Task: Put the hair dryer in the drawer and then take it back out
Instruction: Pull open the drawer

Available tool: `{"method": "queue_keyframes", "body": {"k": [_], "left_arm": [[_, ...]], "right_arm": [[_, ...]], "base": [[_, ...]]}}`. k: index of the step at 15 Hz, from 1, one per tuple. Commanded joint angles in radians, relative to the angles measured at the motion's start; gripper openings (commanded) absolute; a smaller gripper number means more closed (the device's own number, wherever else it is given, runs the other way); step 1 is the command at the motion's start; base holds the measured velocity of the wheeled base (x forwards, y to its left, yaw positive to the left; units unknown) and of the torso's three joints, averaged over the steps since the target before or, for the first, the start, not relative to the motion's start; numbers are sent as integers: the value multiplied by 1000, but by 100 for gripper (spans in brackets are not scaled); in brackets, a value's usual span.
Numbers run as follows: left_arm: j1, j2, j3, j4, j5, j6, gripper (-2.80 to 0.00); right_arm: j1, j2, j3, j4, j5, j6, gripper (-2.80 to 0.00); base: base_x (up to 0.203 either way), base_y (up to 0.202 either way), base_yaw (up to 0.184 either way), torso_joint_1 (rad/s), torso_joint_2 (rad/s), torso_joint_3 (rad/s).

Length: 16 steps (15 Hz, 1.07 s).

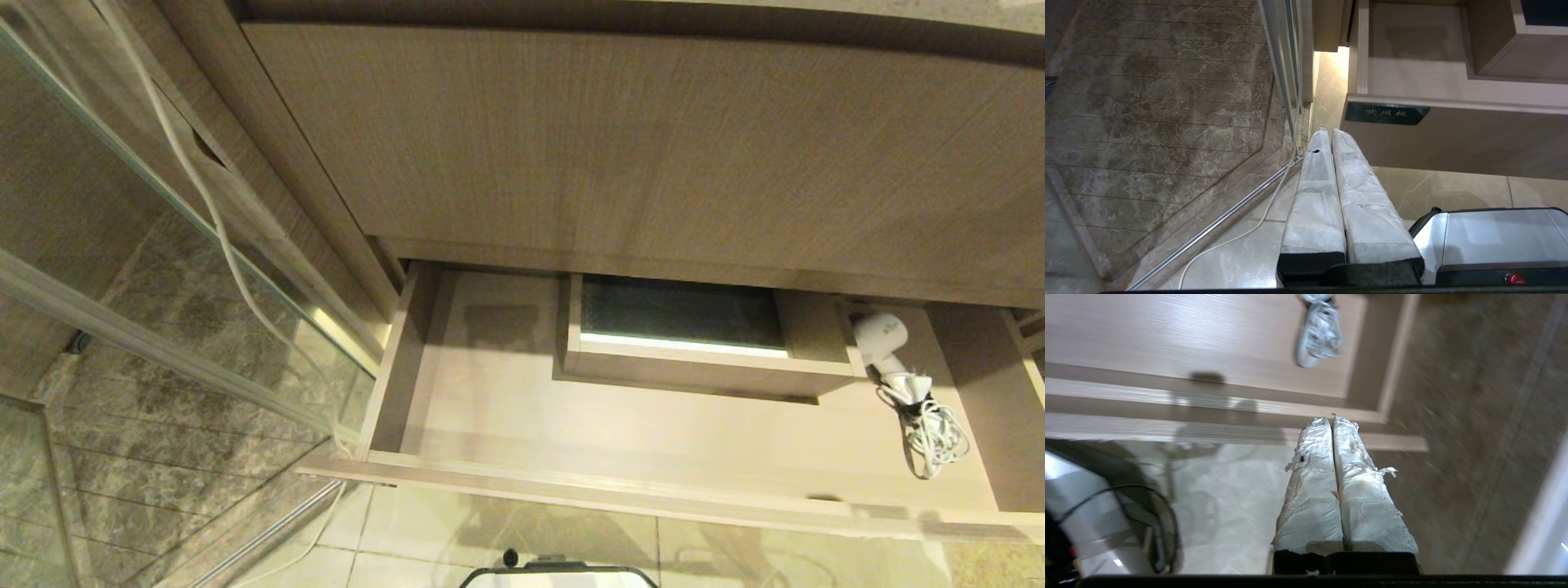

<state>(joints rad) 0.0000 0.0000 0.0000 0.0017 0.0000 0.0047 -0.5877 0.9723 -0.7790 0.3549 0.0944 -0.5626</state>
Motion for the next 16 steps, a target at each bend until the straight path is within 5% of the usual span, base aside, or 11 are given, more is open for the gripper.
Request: {"method": "queue_keyframes", "body": {"k": [1, 8, 16], "left_arm": [[0, 0, 1, 0, 0, 0, -280], [0, 0, 2, 0, 0, 0, -280], [0, 0, 0, 0, 0, 0, -280]], "right_arm": [[-7, -60, 15, 9, -61, -5, -280], [-21, 41, 27, -2, -80, -11, -280], [-13, 453, -141, -60, -66, -4, -280]], "base": [[0, 0, 0, 0, 0, 0], [0, 0, 0, 0, 0, 0], [0, 0, 0, 0, 0, 0]]}}
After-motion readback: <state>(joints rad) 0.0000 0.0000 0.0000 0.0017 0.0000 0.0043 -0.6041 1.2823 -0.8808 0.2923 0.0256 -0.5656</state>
